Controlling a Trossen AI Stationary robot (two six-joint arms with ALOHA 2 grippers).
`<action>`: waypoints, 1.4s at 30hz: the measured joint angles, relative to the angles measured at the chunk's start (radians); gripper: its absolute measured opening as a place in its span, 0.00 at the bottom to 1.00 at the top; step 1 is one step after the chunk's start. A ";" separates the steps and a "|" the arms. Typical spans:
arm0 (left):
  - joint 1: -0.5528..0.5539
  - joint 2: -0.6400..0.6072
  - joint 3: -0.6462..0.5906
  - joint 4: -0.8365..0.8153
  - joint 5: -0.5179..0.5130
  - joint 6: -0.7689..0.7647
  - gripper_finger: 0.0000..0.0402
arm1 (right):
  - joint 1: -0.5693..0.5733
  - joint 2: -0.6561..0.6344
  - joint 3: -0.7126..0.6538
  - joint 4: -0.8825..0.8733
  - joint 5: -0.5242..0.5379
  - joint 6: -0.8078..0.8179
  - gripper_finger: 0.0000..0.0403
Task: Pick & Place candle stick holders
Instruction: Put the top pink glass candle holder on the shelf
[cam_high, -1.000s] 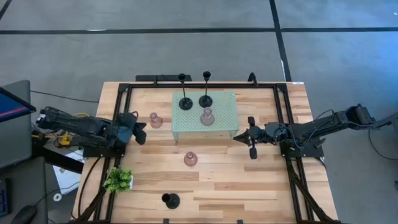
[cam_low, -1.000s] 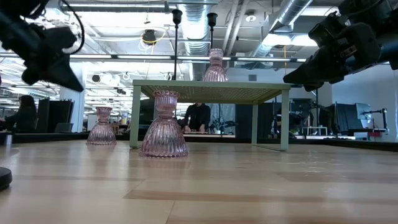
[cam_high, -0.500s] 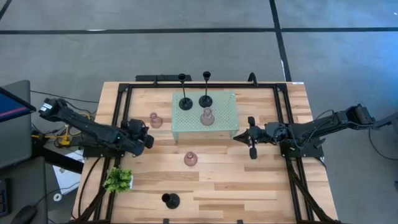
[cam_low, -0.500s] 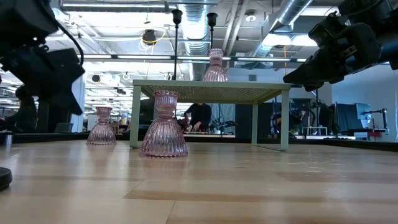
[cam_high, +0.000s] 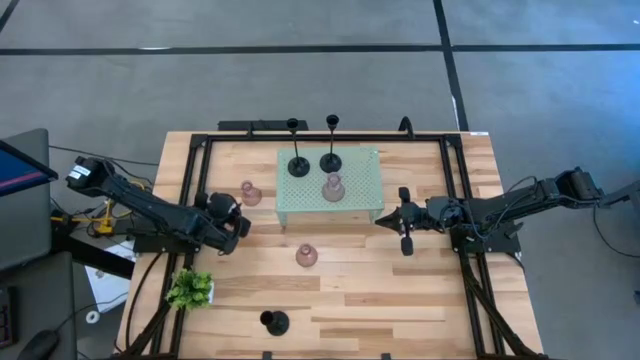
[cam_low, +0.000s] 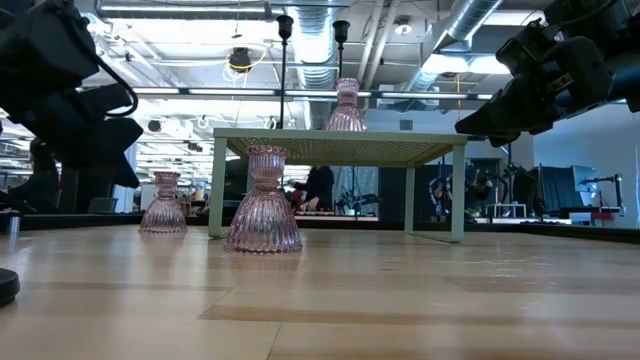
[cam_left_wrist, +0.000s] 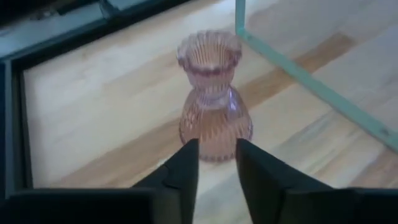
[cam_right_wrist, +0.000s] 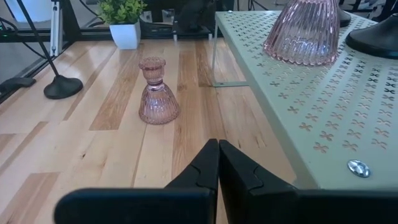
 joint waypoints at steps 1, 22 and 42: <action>0.000 0.000 0.000 0.004 -0.017 0.000 0.30 | 0.000 0.000 0.000 0.000 0.000 0.000 0.00; 0.000 0.000 -0.226 0.514 -0.194 0.004 0.74 | 0.000 0.000 0.000 0.000 0.000 0.000 0.00; 0.192 0.000 -0.235 0.684 -0.108 0.379 0.78 | 0.000 0.000 0.000 0.000 0.074 -0.001 0.00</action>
